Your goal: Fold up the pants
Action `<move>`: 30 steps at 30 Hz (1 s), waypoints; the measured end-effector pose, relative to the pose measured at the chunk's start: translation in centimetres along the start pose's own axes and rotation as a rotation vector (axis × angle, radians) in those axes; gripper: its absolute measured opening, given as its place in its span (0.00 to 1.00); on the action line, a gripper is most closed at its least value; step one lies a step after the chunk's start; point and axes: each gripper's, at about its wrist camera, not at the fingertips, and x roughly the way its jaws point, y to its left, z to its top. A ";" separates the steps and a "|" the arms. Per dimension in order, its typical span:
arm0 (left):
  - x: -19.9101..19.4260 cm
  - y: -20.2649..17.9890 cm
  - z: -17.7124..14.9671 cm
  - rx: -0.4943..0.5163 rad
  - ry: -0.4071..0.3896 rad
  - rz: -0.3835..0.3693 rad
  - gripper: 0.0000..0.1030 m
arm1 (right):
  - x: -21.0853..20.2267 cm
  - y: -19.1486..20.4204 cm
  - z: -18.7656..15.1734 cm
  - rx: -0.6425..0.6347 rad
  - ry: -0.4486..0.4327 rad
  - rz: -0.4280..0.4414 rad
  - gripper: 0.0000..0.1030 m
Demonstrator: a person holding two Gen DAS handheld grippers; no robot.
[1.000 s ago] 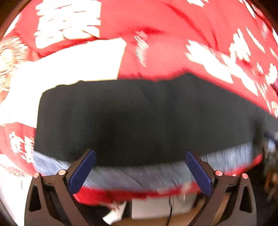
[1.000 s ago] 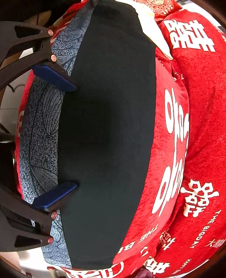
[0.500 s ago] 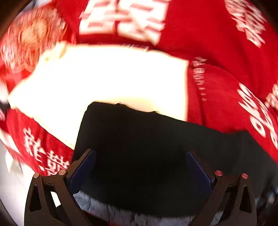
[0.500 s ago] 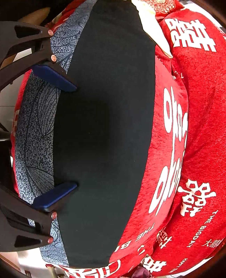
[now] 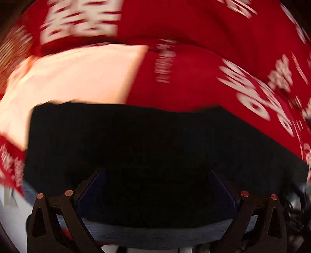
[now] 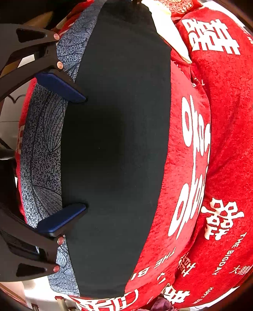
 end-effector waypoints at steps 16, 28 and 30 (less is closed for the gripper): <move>2.0 -17.5 -1.6 0.365 0.042 -0.060 1.00 | -4.9 -18.1 -3.5 0.452 -0.049 -0.056 1.00; 2.9 -26.6 -4.3 0.533 0.107 -0.083 1.00 | -2.1 -28.2 -13.0 0.919 -0.087 0.346 0.94; 3.4 -26.4 -4.2 0.528 0.112 -0.075 1.00 | -1.0 -28.0 -12.8 0.917 -0.108 0.397 0.78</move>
